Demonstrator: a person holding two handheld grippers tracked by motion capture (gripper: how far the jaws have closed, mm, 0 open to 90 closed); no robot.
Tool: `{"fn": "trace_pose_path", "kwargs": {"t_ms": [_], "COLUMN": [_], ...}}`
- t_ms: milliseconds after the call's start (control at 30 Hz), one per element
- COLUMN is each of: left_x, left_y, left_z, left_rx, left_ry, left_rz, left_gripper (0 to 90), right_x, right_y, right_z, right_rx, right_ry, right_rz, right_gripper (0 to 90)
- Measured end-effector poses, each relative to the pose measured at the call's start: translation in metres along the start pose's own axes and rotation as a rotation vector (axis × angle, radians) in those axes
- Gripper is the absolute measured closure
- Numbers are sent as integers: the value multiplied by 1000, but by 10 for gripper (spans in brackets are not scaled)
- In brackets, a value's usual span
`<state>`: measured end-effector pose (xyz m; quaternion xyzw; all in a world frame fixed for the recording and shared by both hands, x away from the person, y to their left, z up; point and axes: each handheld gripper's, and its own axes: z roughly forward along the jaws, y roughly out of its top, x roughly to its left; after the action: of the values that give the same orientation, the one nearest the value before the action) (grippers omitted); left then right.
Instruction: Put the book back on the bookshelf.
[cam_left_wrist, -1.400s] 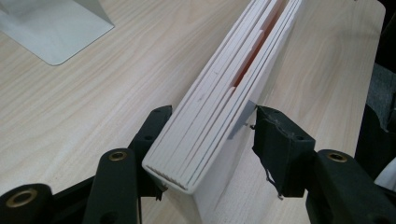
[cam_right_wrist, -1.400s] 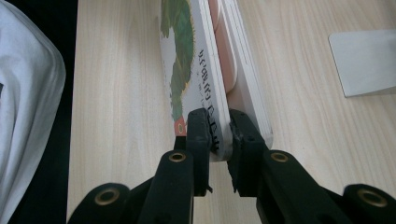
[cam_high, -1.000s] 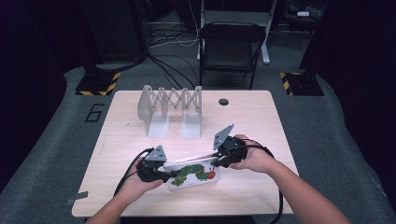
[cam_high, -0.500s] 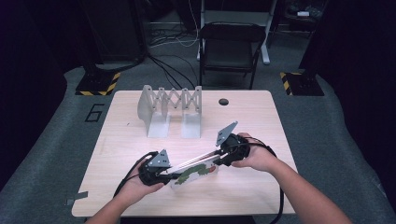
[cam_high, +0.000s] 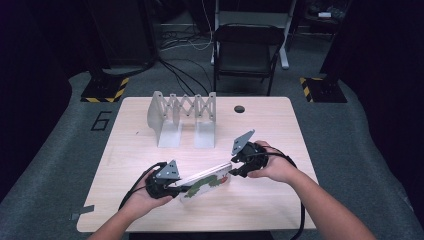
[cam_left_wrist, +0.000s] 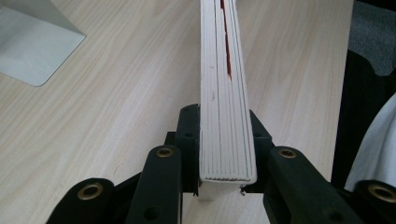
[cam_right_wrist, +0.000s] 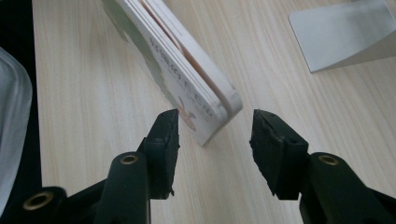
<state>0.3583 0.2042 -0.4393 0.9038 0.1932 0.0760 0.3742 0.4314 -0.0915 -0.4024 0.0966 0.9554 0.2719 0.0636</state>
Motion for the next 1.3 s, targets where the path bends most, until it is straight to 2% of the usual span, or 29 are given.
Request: {"fn": "trace_pose_path", "kwargs": {"t_ms": [100,133,200,400,767,1000,1100,1300], "left_x": [1,1,0,1,-1,-1,-2,-2], "left_y": [1,1,1,7,12,14,16,18], "left_z": [0,-1,0,1,6,7,7,7], "left_rx": [-5,-5,-13,-7,19,32,42,59], "left_ry": [9,10,22,24,38,32,29,34], "left_rz": [-10,-13,-20,-46,-62,-73,-63,-71], "left_gripper": [715,708,706,703,705,715,734,746], "right_x": [2,2,2,0,0,0,0,0], "right_y": [3,4,5,5,6,6,6,6], "right_z": [4,6,6,6,6,7,7,7], "right_rx": [13,12,16,15,13,11,8,5], "right_ry": [-12,-32,-37,-47,-46,-49,-50,-54], "right_rz": [-22,-48,-53,-42,-33,-32,-31,-31], "right_gripper": [549,568,580,635,638,637,636,633]}}
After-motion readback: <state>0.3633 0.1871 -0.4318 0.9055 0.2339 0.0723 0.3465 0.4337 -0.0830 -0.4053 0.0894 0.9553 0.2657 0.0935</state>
